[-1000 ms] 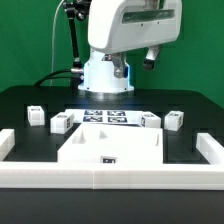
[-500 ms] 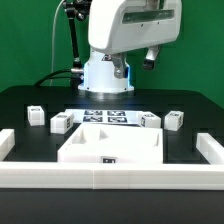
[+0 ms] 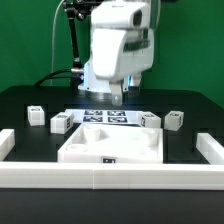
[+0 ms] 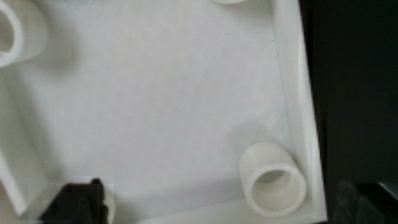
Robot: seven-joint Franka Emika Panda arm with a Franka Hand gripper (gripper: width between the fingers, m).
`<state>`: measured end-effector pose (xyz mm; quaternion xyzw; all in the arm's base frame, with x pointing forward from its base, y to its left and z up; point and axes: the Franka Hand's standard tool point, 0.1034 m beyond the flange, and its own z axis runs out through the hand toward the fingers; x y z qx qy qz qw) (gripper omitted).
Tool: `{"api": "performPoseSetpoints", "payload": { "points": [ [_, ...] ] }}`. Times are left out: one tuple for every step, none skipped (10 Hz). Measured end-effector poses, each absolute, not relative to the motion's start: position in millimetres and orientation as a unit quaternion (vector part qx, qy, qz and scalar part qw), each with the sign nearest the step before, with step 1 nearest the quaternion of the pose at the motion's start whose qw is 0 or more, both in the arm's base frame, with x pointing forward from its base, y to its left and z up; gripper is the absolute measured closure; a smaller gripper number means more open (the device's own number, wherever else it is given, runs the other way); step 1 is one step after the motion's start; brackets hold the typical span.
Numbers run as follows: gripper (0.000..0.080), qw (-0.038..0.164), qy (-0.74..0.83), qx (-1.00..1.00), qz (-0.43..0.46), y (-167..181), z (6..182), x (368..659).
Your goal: Assemble one leg
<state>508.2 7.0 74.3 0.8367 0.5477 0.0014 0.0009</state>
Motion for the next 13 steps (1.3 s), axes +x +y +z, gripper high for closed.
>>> {"api": "performPoseSetpoints", "payload": {
  "points": [
    [0.0150, -0.002, 0.553, 0.833, -0.004, 12, 64.5, 503],
    [0.0150, -0.001, 0.552, 0.834, -0.003, 11, 66.8, 505],
    [0.0150, -0.001, 0.551, 0.834, -0.002, 11, 67.0, 505],
    [0.0150, -0.001, 0.552, 0.834, -0.003, 11, 66.4, 505],
    [0.0150, -0.002, 0.552, 0.834, -0.003, 11, 65.7, 504],
    [0.0150, -0.002, 0.577, 0.817, -0.003, 11, 60.7, 501],
    [0.0150, -0.003, 0.582, 0.813, -0.001, 12, 52.2, 496],
    [0.0150, -0.003, 0.588, 0.809, 0.001, 13, 44.3, 490],
    [0.0150, -0.006, 0.597, 0.802, 0.000, 14, 36.6, 486],
    [0.0150, -0.007, 0.598, 0.801, 0.001, 16, 27.1, 484],
    [0.0150, -0.011, 0.598, 0.801, -0.002, 16, 19.2, 481],
    [0.0150, -0.014, 0.597, 0.802, -0.006, 15, 13.3, 479],
    [0.0150, -0.017, 0.592, 0.806, -0.009, 13, 9.4, 477]
  ]
}}
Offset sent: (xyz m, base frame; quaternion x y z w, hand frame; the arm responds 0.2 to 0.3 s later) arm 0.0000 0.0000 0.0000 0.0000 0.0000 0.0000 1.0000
